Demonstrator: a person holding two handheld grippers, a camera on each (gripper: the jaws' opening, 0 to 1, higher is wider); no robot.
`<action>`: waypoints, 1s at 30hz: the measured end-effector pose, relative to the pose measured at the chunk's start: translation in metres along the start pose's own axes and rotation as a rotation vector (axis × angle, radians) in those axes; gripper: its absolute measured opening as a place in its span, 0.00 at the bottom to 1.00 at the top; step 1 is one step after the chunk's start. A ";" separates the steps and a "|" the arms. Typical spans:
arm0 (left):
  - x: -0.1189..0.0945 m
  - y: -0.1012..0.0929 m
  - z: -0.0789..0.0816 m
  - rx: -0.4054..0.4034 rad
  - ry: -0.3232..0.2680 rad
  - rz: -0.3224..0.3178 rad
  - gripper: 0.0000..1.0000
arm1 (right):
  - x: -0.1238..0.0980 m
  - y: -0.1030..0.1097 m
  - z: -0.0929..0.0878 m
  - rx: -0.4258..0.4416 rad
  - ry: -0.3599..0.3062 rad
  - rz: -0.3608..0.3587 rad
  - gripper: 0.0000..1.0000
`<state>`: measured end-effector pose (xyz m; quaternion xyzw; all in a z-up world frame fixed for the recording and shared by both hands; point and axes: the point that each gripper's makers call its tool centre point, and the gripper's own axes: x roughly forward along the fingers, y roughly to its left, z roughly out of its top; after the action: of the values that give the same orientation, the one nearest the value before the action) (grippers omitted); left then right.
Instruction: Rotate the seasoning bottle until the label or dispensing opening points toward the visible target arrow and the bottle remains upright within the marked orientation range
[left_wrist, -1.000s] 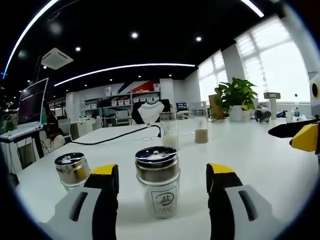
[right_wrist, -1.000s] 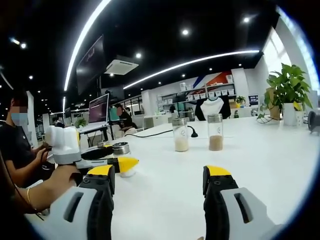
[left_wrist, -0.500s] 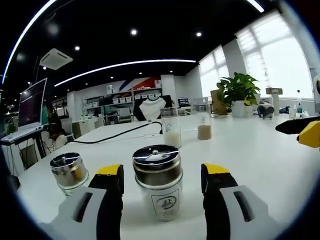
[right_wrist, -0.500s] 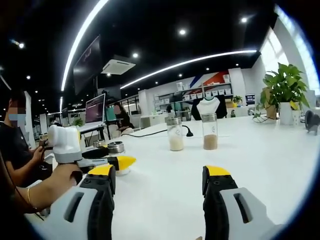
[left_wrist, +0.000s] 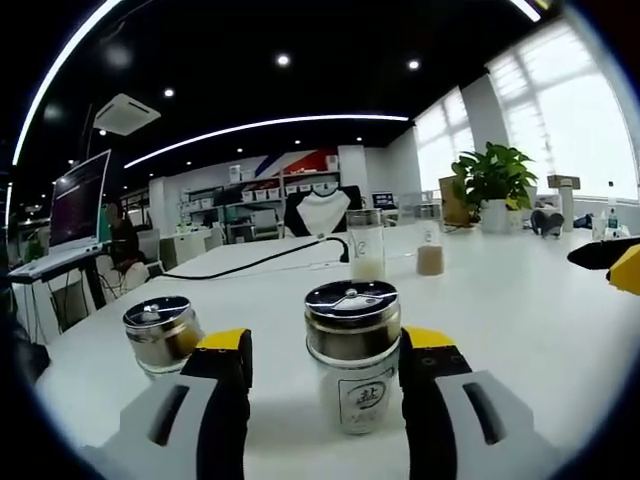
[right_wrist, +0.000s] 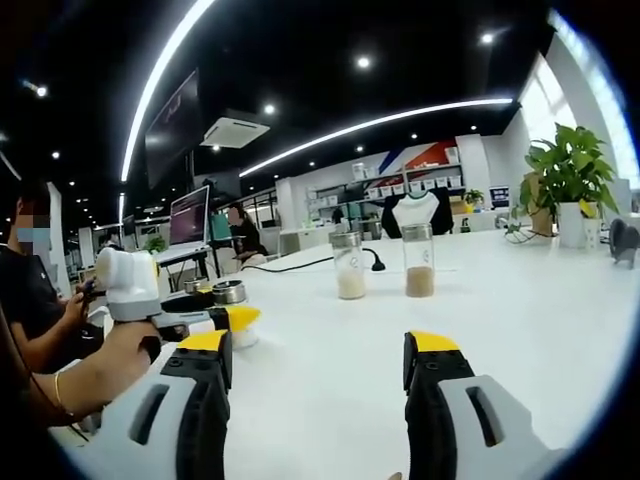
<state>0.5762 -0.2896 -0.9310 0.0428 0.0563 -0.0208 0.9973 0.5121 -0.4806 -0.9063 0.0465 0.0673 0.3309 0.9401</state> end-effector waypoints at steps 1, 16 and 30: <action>0.000 0.000 0.000 0.001 0.000 0.002 0.62 | 0.000 0.000 0.000 -0.001 0.000 -0.002 0.70; -0.004 0.011 -0.002 -0.001 -0.011 0.054 0.51 | 0.002 0.000 0.000 -0.001 0.004 -0.005 0.69; -0.005 0.009 -0.001 -0.006 -0.025 0.055 0.45 | 0.002 0.000 0.000 -0.008 0.008 -0.006 0.68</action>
<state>0.5717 -0.2801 -0.9312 0.0413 0.0426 0.0062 0.9982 0.5141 -0.4793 -0.9062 0.0409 0.0700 0.3288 0.9409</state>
